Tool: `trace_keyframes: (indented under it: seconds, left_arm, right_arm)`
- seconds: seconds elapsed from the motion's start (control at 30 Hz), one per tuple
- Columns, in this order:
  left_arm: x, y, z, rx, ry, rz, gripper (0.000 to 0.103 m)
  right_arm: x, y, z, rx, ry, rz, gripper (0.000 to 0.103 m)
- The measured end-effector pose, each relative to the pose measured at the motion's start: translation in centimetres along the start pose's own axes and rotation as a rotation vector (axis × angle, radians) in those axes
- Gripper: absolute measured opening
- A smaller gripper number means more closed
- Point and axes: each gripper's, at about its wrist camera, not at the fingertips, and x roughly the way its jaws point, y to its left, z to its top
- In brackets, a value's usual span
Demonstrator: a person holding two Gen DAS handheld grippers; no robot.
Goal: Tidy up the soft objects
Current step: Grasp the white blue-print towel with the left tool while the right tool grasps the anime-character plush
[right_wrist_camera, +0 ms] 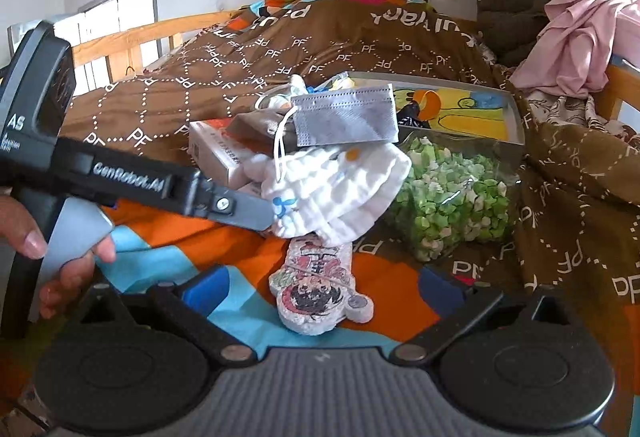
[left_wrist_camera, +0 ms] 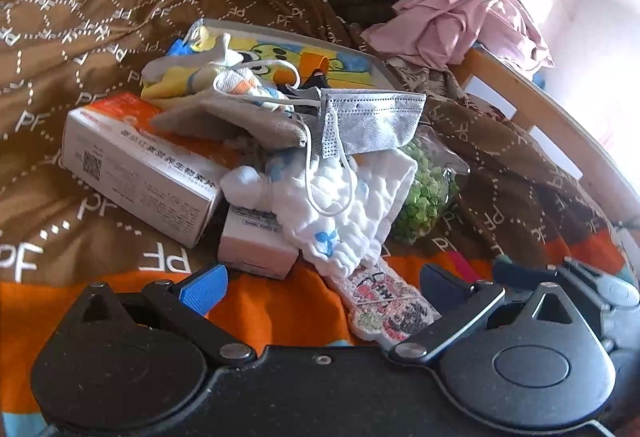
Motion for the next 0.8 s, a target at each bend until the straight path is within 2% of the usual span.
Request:
trace_keyframes:
  seconds: [0.57,0.67,0.8]
  left_arm:
    - [2.9,-1.1,0.0,-0.126,0.036,-0.045,0.1]
    - [3.4,-1.1,0.0,-0.15,0.042,-0.058,0.093]
    - [4.0,-0.9,0.2,-0.187,0.045,-0.077,0.079]
  right_arm:
    - [3.1,-0.6,-1.3,0.013,0.08,-0.023,0.103]
    - [3.9,-0.5,-1.7,0.004,0.092,-0.023,0.102]
    - [4.7,-0.7,-1.9,0.013,0.099,-0.028,0.096]
